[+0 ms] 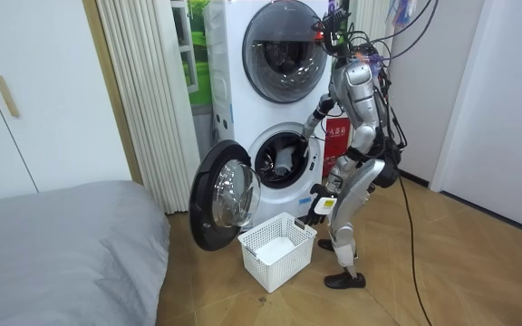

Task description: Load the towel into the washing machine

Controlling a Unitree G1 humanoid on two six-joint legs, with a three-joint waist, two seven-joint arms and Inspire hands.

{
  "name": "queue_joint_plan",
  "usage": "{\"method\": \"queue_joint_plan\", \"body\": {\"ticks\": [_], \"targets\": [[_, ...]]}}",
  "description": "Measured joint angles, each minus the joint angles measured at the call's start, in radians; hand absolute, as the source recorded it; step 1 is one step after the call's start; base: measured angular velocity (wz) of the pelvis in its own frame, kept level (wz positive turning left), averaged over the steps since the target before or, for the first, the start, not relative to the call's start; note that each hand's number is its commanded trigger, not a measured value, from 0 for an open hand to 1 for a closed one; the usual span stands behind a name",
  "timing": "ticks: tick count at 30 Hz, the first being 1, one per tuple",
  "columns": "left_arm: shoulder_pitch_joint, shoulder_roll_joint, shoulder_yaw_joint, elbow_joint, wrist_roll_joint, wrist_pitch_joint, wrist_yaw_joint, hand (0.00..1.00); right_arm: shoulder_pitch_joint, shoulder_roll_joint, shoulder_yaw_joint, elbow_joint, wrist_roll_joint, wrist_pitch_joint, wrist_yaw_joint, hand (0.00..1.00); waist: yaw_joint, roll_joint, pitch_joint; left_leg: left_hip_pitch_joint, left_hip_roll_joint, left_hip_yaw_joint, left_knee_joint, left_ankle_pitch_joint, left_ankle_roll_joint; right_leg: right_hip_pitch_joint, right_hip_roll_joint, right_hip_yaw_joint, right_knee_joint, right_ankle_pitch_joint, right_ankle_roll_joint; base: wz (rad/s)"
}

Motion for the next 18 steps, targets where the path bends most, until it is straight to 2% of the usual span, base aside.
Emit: {"method": "queue_joint_plan", "body": {"ticks": [3,6,7,8,9,12,14,17,18], "targets": [[0.001,-0.007,0.01,-0.018,0.066,-0.006,0.006,0.0,-0.027,-0.005,-0.028,-0.008,0.008,-0.001,-0.075,1.0,-0.002,-0.001,0.0001,-0.019,0.002,0.005,0.022,-0.002,0.005,-0.02,-0.002,0.0,0.014,-0.002,0.003,0.01],[0.001,-0.011,0.02,-0.019,0.106,-0.023,0.006,0.0,-0.068,-0.005,-0.053,-0.008,0.028,-0.001,-0.154,1.0,-0.024,-0.001,0.0005,-0.038,-0.002,0.023,0.03,-0.003,0.016,-0.045,-0.015,0.009,0.039,-0.008,0.01,0.04],[0.001,-0.013,0.032,-0.026,0.118,-0.028,0.006,0.0,-0.082,-0.005,-0.055,-0.015,0.041,-0.003,-0.187,0.81,-0.031,-0.002,0.0003,-0.047,-0.001,0.028,0.034,-0.006,0.02,-0.057,-0.018,0.015,0.047,-0.01,0.013,0.0],[0.006,-0.015,0.042,-0.036,0.125,-0.031,0.007,0.0,-0.086,-0.005,-0.062,-0.025,0.045,-0.003,-0.204,0.07,-0.035,-0.002,0.0001,-0.053,-0.001,0.029,0.039,-0.007,0.023,-0.062,-0.019,0.016,0.049,-0.011,0.014,0.0],[0.018,-0.014,0.053,-0.052,0.129,-0.043,0.008,0.0,-0.091,-0.005,-0.073,-0.035,0.055,-0.003,-0.227,0.0,-0.039,-0.001,0.0,-0.064,-0.001,0.029,0.048,-0.009,0.027,-0.072,-0.021,0.018,0.056,-0.012,0.017,0.0],[0.032,-0.015,0.059,-0.076,0.147,-0.078,0.024,0.0,-0.093,-0.005,-0.103,-0.037,0.066,-0.015,-0.268,0.0,-0.041,0.0,0.0,-0.071,-0.004,0.029,0.062,-0.014,0.035,-0.075,-0.024,0.018,0.06,-0.013,0.025,0.04],[0.033,-0.018,0.06,-0.084,0.178,-0.105,0.03,0.0,-0.095,-0.005,-0.148,-0.037,0.073,-0.044,-0.304,0.0,-0.045,0.0,0.0001,-0.075,-0.018,0.028,0.063,-0.015,0.04,-0.08,-0.043,0.012,0.075,-0.019,0.033,0.17],[0.037,-0.026,0.068,-0.084,0.218,-0.119,0.032,0.0,-0.095,-0.005,-0.192,-0.038,0.076,-0.082,-0.343,0.0,-0.044,0.004,-0.0006,-0.076,-0.029,0.03,0.063,-0.016,0.047,-0.08,-0.06,0.007,0.084,-0.024,0.038,0.14],[0.034,-0.032,0.07,-0.084,0.223,-0.123,0.032,0.0,-0.096,-0.005,-0.21,-0.039,0.078,-0.109,-0.359,0.0,-0.043,0.006,-0.0006,-0.076,-0.034,0.03,0.063,-0.017,0.052,-0.08,-0.067,0.007,0.09,-0.027,0.043,0.14]]}}
